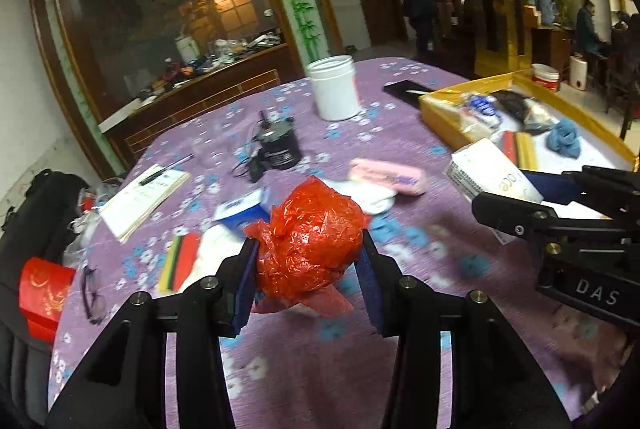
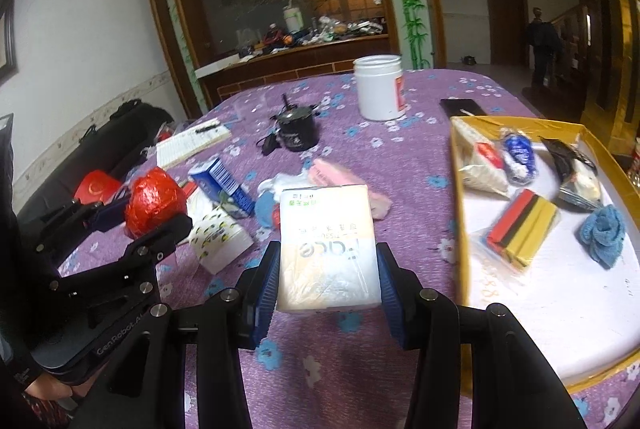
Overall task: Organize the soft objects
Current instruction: 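Carry the red bag with left while right carries the tissue pack over the tray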
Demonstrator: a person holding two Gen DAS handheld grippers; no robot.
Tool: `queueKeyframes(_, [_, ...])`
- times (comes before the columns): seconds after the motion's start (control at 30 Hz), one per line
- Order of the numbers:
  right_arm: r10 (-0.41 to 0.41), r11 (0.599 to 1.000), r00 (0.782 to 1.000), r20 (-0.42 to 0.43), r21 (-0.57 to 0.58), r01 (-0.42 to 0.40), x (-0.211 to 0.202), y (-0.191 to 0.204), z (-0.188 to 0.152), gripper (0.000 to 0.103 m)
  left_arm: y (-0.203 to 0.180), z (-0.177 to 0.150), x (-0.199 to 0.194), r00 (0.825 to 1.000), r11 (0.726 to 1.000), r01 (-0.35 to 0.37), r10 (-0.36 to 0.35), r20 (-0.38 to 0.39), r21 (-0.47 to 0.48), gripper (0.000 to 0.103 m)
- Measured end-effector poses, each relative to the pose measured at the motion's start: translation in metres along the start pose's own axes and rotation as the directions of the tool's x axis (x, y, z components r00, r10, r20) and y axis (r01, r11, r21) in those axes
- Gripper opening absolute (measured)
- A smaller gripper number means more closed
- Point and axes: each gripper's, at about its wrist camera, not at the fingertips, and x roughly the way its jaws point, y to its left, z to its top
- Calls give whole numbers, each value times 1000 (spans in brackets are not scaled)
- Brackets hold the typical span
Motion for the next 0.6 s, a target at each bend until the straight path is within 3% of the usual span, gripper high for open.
queueKeyframes(0.17, [-26, 998, 999, 27, 62, 25, -13, -26, 6, 47, -22, 17, 2, 995, 995, 102, -102, -14, 7, 43])
queueKeyframes(0.37, [-92, 981, 994, 53, 174, 82, -36, -77, 12, 47, -67, 35, 8, 970, 970, 240, -238, -39, 40, 43])
queueKeyframes(0.47, [-129, 966, 990, 50, 231, 114, -46, -105, 11, 47, -91, 43, 9, 950, 949, 310, -308, -50, 57, 43])
queueKeyframes(0.6, [-182, 943, 983, 27, 289, 167, -55, -138, 5, 47, -122, 54, 13, 909, 908, 414, -409, -85, 61, 43])
